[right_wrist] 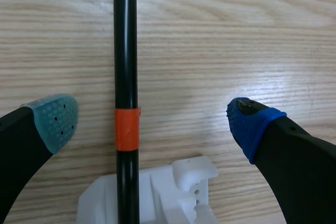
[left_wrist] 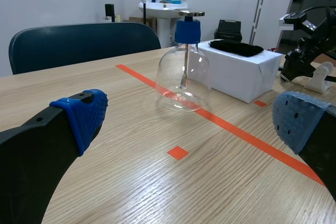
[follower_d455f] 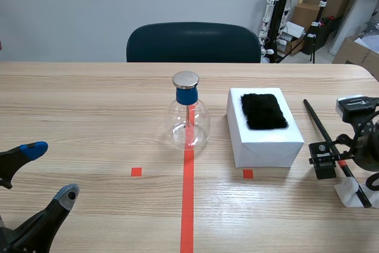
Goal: Do the electroscope experiment. return to the home posture
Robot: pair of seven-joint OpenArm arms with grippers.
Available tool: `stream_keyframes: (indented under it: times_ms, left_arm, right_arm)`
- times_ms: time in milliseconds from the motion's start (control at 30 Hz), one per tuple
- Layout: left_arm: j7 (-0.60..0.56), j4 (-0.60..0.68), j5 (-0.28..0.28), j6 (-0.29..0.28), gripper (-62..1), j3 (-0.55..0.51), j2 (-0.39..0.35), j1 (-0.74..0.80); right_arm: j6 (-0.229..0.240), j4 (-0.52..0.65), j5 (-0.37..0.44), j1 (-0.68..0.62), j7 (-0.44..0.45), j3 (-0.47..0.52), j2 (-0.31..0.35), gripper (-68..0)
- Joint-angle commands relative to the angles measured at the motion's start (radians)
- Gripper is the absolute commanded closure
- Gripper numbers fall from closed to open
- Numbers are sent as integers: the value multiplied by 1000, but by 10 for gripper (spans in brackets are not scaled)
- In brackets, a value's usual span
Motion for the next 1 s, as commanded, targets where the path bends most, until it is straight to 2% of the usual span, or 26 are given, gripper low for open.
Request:
stream_keyframes:
  times_ms: [0,367,867,967]
  left_arm:
    - [-10,14,-6,-2,-623,-3,-9,-3]
    - [-10,14,-6,-2,-623,-3,-9,-3]
    - [-11,14,-8,-2,-623,-4,-9,-3]
    - [-11,14,-27,-2,-623,-5,-13,-3]
  right_arm:
    - [0,44,2,29,-11,-1,22,-578]
    - [0,161,27,28,-162,3,64,-578]
    - [0,195,39,20,-165,3,85,-578]
    - [0,195,39,20,-156,3,89,-578]
